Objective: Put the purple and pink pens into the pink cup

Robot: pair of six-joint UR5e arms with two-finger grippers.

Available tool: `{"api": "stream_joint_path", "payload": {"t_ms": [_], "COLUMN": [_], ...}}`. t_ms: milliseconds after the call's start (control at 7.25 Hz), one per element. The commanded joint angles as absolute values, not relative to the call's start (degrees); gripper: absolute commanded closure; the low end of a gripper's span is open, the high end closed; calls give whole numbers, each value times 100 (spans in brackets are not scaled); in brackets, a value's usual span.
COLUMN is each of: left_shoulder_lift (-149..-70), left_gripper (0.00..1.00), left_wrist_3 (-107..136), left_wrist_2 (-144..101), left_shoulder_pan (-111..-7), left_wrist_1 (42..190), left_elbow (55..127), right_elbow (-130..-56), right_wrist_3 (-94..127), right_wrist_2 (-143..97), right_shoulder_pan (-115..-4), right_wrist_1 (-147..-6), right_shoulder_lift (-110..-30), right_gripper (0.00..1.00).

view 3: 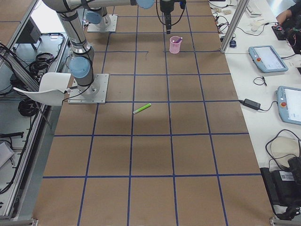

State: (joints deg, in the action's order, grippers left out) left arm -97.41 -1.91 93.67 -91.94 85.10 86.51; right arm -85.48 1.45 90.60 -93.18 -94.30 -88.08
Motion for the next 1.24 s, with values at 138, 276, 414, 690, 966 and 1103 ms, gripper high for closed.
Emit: {"api": "stream_joint_path", "payload": {"t_ms": [138,276,414,690,966,1103], "left_shoulder_lift": [-9097,-9044,-9061,-8939,-8868,-8894], "left_gripper": [0,0,0,0,0,0], "left_wrist_3": [-317,-308,-395,-816,-809,-748], "left_wrist_2": [9088,9097,8810,8833,9121,9045], "left_shoulder_pan": [-9062,-9062,-8948,-8947,-8947,-8956], "left_wrist_1": [8930,8877,8816,8947,9096,9097], "left_elbow": [8631,8622,8552,8543,8552,8543], "right_elbow": [-8525,-8534,-8534,-8543,-8552,-8552], "right_wrist_3": [342,351,360,352,352,352], "right_wrist_2": [9070,9079,9079,9070,9070,9070], "right_shoulder_pan": [-9308,-9316,-9316,-9325,-9325,-9325], "right_wrist_1": [-9396,-9396,-9387,-9395,-9396,-9396], "right_shoulder_lift": [-8815,-8815,-8815,-8816,-8824,-8816], "right_gripper": [0,0,0,0,0,0]}}
